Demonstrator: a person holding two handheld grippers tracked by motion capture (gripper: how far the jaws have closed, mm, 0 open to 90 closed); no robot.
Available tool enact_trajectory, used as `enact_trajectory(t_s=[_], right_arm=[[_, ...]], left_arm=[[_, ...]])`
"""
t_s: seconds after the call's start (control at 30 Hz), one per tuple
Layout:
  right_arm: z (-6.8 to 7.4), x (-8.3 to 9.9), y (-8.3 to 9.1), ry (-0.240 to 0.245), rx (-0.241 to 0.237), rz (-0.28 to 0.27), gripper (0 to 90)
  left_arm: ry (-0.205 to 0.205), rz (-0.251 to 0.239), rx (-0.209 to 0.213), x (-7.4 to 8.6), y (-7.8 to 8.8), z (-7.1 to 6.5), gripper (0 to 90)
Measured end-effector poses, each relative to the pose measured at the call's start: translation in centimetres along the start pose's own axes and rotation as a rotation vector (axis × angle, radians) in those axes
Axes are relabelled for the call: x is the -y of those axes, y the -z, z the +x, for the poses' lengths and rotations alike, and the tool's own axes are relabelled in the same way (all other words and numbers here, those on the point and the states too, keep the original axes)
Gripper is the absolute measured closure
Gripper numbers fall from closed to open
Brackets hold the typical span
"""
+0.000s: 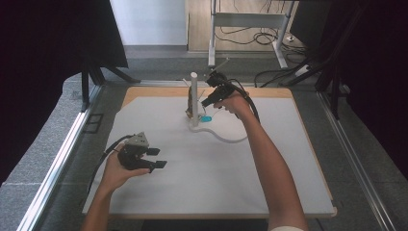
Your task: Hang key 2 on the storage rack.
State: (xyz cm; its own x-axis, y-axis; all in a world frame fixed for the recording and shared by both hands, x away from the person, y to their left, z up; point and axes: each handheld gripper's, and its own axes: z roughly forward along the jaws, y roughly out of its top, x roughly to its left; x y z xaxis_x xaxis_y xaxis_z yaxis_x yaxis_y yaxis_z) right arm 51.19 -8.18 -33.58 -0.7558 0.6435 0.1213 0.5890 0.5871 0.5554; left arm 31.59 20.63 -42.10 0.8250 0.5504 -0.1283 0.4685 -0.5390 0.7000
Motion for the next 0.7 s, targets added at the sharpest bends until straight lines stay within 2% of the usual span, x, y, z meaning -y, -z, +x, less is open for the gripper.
enact_trajectory(t_s=[0.3,0.47,0.7], right_arm=[[0.2,1.7,2.1,-0.015,0.017,-0.059,56.5],[0.3,3.4,3.2,-0.015,-0.005,-0.099,55.0],[0.3,6.8,4.2,-0.02,-0.023,-0.152,54.1]], left_arm=[[-0.001,-0.001,-0.005,0.1,0.0,-0.1,41.2],[-0.001,0.001,-0.007,0.1,0.1,-0.2,41.1],[0.009,-0.005,-0.01,0.2,0.3,-0.3,41.0]])
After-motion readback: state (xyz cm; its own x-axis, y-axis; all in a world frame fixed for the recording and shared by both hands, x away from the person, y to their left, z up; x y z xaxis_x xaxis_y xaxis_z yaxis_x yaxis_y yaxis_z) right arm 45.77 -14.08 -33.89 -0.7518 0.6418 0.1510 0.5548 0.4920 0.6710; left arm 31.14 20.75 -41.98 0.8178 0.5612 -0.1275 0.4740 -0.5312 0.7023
